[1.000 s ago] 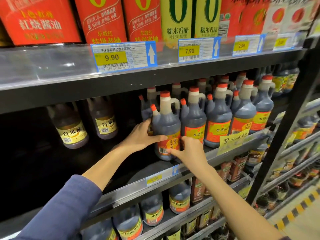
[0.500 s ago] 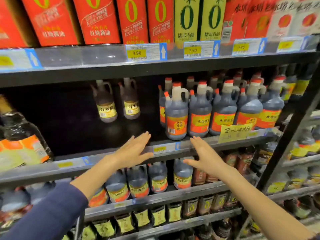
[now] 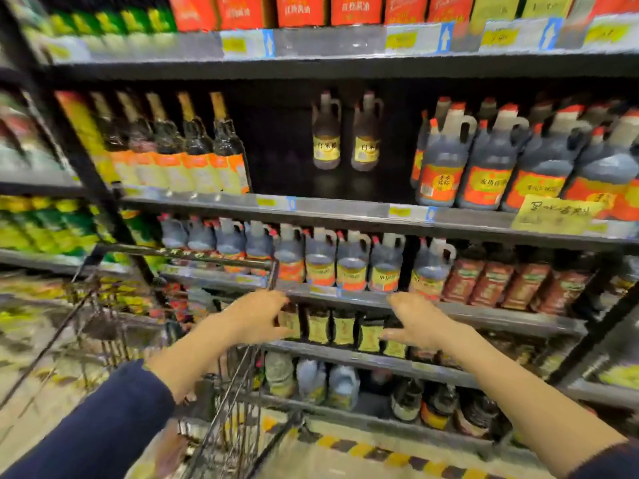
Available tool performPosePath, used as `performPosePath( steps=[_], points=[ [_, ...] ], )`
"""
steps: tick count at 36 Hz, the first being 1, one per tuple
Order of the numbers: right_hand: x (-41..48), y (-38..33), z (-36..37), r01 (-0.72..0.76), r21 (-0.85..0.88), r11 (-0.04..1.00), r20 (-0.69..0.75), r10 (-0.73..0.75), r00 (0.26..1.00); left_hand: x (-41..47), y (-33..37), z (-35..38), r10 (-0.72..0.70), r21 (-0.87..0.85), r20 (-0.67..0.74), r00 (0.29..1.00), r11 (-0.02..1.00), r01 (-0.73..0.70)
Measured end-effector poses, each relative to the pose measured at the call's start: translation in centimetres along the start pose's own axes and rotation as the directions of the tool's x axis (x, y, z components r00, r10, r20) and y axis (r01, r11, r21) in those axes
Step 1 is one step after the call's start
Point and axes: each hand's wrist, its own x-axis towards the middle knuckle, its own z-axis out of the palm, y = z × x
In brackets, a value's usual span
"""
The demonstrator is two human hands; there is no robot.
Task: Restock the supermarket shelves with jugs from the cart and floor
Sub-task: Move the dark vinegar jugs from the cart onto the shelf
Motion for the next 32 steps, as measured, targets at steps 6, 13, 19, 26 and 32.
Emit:
performPosePath(
  steps=[6,13,19,26,32],
  points=[
    [1.9,-8.4,-0.6,0.218,-0.113,0.969,0.059,-0.212,0.975,-8.6,-4.9,4.0,-0.198,0.007,0.054,0.979,0.980,0.197],
    [5.0,-20.1,-1.4,0.479,-0.187,0.858,0.050,-0.479,0.877,-19.2,-10.5,8.1,-0.418,-0.031,0.085,0.904,0.906,0.422],
    [6.5,-31.3,-1.9,0.607,-0.199,0.770,0.107,-0.598,0.794,-28.4,-14.7,10.3,-0.574,-0.080,0.142,0.806,0.805,0.588],
    [6.8,-43.0,-0.4,0.749,-0.231,0.622,0.172,-0.731,0.660,-38.5,-17.7,13.8,-0.721,-0.161,0.213,0.659,0.639,0.752],
    [6.3,-50.3,1.7,0.852,-0.176,0.492,0.227,-0.822,0.522,-45.1,-17.7,17.5,-0.798,-0.212,0.309,0.518,0.473,0.855]
  ],
)
